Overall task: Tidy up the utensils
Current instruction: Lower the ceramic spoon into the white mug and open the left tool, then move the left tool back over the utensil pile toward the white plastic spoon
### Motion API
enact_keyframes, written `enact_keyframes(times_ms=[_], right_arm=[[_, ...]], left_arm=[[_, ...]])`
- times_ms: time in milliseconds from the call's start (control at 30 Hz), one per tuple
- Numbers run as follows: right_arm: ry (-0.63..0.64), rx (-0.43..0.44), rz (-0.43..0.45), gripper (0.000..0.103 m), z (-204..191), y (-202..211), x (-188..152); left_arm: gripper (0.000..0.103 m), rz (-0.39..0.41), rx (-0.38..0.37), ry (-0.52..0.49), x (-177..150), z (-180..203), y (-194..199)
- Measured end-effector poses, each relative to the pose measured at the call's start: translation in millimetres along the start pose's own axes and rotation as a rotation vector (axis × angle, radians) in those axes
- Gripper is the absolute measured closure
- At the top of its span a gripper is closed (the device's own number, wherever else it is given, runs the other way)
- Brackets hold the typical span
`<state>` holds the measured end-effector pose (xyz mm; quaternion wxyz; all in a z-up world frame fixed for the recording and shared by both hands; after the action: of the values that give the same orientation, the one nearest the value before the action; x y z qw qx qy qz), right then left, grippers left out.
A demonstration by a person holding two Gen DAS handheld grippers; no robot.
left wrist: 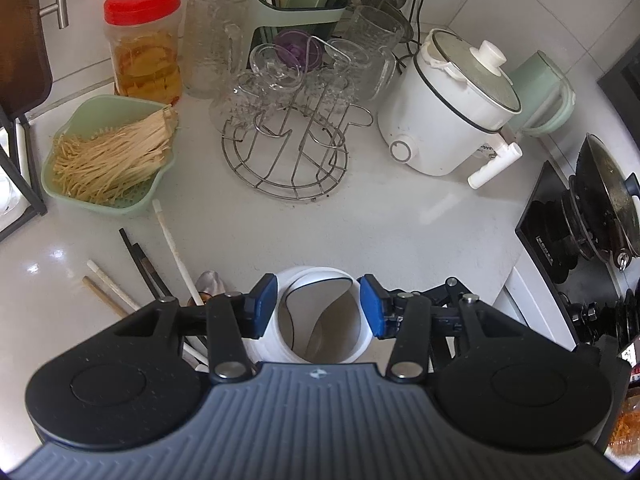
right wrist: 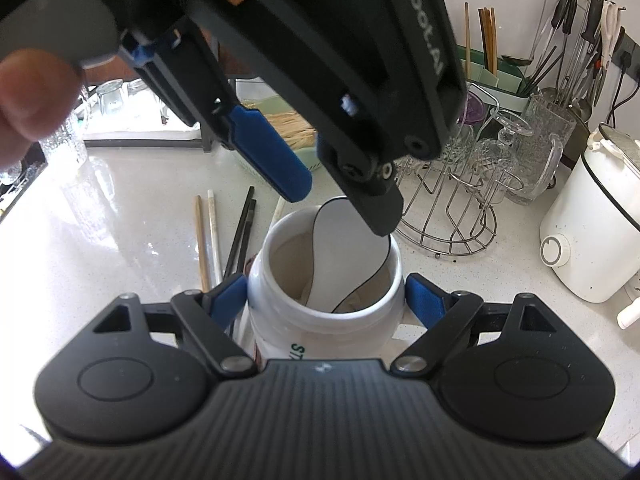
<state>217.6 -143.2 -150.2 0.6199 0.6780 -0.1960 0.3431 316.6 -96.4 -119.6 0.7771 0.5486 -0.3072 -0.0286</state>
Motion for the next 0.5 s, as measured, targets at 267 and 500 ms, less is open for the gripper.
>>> enact_keyframes(times_ms=[267, 500], right_arm=[[0.002, 0.000, 0.001, 0.014, 0, 0, 0], [0.007, 0.003, 0.001, 0.014, -1, 1, 0]], left_arm=[[0.051, 0.035, 0.031, 0.010, -2, -2, 12], [0.051, 0.077, 0.070, 0.022, -8, -2, 27]])
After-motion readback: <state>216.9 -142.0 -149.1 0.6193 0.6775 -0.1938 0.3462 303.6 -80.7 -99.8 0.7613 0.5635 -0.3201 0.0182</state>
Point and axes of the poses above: each gripper's, at about its wrist camera, not at the fingertips, and y roughly against the way its jaws point, z to its right, x to its top, the point moved 5 cm from there along -y, roughly the way its jaws point, and after that the axes turned 8 degrees about x, right-handed, at the moved point
